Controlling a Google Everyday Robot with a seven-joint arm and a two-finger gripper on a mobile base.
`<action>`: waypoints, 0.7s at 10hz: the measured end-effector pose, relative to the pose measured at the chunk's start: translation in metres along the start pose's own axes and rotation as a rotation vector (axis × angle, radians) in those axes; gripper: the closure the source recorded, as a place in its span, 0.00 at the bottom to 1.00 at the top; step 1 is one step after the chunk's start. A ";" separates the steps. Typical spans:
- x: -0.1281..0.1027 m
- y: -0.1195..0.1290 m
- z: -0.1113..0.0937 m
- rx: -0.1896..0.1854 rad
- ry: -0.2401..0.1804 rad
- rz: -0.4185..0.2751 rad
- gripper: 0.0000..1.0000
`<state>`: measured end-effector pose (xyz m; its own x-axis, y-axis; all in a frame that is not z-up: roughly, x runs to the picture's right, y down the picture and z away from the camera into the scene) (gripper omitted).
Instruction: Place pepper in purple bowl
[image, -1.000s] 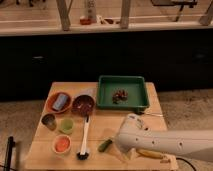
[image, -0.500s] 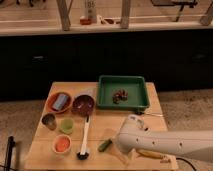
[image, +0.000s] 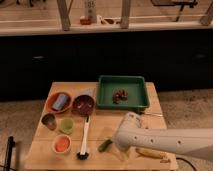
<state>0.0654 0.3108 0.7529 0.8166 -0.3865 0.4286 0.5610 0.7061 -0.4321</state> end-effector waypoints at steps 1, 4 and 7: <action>-0.001 -0.001 0.000 0.000 -0.006 -0.003 0.20; -0.007 -0.008 0.005 -0.013 -0.049 -0.016 0.20; -0.011 -0.014 0.013 -0.052 -0.111 -0.022 0.22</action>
<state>0.0465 0.3127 0.7648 0.7858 -0.3311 0.5224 0.5869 0.6656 -0.4610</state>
